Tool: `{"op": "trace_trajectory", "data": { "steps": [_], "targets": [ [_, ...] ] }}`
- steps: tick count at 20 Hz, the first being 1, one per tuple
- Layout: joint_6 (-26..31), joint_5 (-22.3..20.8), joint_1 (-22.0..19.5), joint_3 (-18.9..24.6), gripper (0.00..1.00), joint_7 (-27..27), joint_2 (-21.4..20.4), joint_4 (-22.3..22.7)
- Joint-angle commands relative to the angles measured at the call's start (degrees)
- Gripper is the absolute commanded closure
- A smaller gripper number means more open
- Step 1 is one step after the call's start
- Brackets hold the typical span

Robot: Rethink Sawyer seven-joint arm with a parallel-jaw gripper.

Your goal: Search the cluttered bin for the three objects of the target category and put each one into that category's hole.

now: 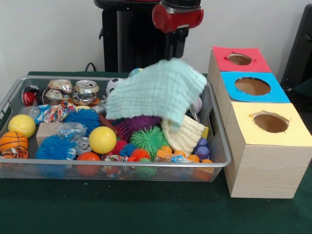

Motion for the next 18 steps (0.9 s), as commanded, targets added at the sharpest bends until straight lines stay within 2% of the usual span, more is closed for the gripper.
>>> {"op": "trace_trajectory", "data": {
  "steps": [1,7,12,15,18],
  "targets": [
    [-0.10,1.67,0.33,-1.56,0.00,7.17,1.27,0.63],
    [0.47,0.58,0.35,-2.11,0.00,6.57,2.22,-0.66],
    [3.26,-2.91,-1.95,-1.82,0.00,0.05,4.01,-2.69],
    [6.99,-5.97,-4.07,-0.84,0.00,-7.34,5.16,-4.56],
    [8.36,-8.92,-5.52,-0.30,0.00,-11.31,6.83,-6.48]
  ]
}}
